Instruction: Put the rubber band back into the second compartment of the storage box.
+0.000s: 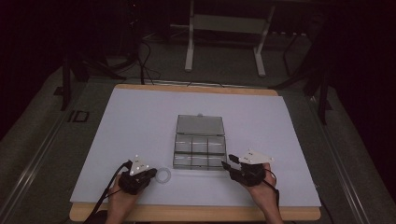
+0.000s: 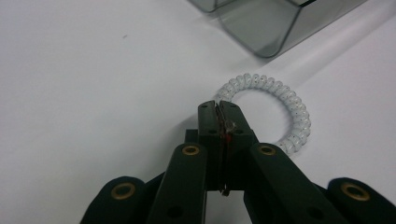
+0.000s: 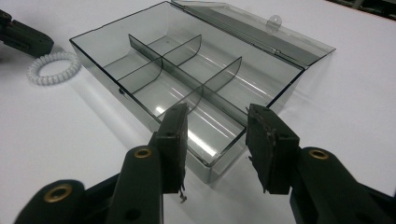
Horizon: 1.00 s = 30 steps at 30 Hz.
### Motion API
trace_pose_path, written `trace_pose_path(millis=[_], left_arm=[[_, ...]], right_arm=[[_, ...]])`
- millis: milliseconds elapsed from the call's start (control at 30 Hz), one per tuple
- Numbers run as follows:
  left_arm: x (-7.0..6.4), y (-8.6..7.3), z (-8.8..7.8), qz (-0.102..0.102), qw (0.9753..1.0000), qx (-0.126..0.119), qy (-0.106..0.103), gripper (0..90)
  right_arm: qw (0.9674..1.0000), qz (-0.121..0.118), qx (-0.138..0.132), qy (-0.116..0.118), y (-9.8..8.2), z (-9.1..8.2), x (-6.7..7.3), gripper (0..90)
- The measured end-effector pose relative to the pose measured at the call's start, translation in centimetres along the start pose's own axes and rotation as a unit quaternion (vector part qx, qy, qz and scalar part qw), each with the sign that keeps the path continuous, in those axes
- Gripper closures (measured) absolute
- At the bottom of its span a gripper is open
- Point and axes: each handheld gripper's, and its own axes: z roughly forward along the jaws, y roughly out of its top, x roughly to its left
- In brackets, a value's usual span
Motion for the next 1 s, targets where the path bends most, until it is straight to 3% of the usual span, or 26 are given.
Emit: trace_pose_path(millis=[133,167,300,633,800,1000], left_arm=[[-0.3,0.2,0.2,0.006,1.0,-0.002,-0.005,88.6],[-0.9,0.5,0.5,0.018,0.9997,0.0,-0.016,88.6],[-1.6,0.8,0.8,0.026,0.9992,-0.001,-0.03,88.5],[-4.2,2.3,2.5,0.064,0.9957,-0.003,-0.066,87.8],[-5.1,3.0,3.2,0.071,0.9942,-0.01,-0.081,87.7],[-5.8,3.4,3.8,0.071,0.9926,-0.018,-0.097,87.6]], right_arm=[[1.0,0.001,0.0,0.0,0.0,0.0,0.0,59.0],[1.0,0.0,0.0,0.0,0.0,0.0,0.0,58.9],[1.0,-0.001,0.0,0.001,0.0,0.0,0.1,58.9],[1.0,-0.003,0.0,0.003,0.1,0.1,0.2,58.5],[1.0,-0.004,0.0,0.005,0.1,0.0,0.3,58.7],[0.9997,-0.016,0.007,0.017,0.1,0.3,0.9,67.2]])
